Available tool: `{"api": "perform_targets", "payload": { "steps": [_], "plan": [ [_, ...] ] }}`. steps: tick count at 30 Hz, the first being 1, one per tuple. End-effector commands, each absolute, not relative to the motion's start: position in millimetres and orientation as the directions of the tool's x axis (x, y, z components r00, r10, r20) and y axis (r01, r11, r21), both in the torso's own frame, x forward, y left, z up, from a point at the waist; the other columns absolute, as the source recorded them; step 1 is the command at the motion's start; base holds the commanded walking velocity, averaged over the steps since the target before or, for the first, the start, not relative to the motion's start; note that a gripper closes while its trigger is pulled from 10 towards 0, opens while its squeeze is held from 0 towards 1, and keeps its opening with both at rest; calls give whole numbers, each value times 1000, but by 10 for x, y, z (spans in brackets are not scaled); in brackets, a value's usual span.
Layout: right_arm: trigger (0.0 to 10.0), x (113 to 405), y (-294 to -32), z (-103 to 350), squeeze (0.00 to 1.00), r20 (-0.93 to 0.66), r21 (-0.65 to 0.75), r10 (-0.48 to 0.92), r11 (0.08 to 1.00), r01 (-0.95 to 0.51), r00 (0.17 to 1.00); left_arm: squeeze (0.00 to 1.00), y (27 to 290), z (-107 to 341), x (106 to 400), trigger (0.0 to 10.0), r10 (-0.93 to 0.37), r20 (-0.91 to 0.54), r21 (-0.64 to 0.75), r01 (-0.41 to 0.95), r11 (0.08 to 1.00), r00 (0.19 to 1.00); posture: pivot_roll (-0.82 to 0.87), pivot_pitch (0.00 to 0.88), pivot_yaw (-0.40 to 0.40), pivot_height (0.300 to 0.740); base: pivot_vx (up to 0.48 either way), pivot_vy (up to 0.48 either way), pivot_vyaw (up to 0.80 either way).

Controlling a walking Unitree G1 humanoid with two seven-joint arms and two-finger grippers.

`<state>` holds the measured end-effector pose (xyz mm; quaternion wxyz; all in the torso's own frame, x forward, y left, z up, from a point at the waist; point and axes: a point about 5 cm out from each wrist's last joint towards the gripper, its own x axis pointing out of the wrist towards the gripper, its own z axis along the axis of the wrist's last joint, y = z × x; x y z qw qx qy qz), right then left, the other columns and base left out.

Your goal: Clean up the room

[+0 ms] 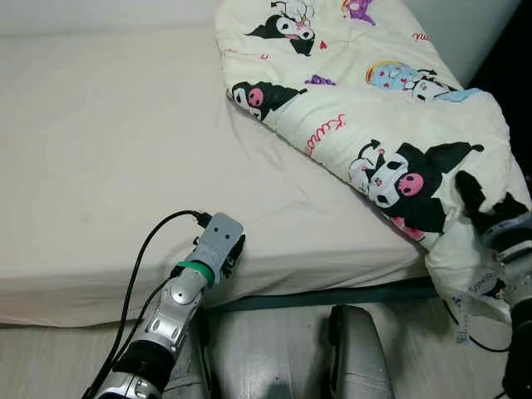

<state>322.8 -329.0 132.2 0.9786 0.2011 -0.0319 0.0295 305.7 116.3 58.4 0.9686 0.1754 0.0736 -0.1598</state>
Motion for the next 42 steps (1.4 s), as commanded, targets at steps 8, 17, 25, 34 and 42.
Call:
{"api": "perform_targets", "payload": {
  "steps": [8,17,25,34,42],
  "plan": [
    [10000,3309,-2232,1075,0,45,348,619,726,-593,784,0,1248,600,3029,10000,-259,-212,325,318,890,942,35,62,98,535,0,0,0],
    [10000,2675,-1381,947,0,-22,327,953,292,-899,301,0,1203,659,3081,10000,-275,-199,325,329,887,940,7,67,96,535,0,0,0],
    [10000,2115,-1174,1107,0,4,422,1000,-6,-906,-4,0,1146,676,3100,10000,-285,-197,320,337,885,938,-19,65,85,535,0,0,0],
    [10000,2284,-1204,1502,0,74,311,994,50,-949,77,0,1095,659,3097,10000,-290,-201,312,341,887,936,-30,63,68,535,0,0,0],
    [10000,2963,-1736,1645,0,14,-93,728,683,-724,685,0,1090,654,3085,10000,-284,-199,303,334,892,938,-22,71,61,535,0,0,0]
  ]
}}
